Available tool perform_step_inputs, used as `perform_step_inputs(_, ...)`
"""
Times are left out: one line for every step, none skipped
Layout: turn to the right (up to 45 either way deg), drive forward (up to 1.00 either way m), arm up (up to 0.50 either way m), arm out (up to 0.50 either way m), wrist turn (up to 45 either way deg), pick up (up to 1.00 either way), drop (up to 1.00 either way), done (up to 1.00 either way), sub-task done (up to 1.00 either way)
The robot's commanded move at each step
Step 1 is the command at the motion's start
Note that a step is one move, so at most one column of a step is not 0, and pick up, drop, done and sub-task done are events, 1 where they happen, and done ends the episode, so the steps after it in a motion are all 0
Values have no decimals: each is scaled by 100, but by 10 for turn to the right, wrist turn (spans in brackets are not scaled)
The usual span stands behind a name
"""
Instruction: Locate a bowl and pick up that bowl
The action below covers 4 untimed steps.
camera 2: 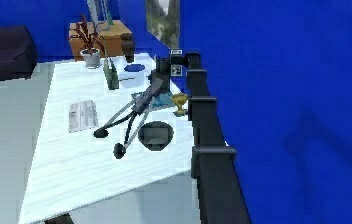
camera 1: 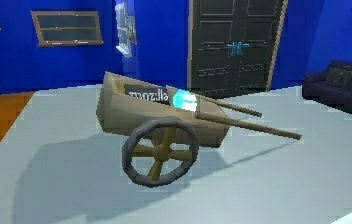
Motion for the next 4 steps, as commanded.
perform_step_inputs(0,0,0,0,450,0,0,0,0)
perform_step_inputs(0,0,0,0,450,0,0,0,0)
perform_step_inputs(0,0,0,0,240,0,0,0,0)
perform_step_inputs(0,0,-30,0,0,0,0,0,0)
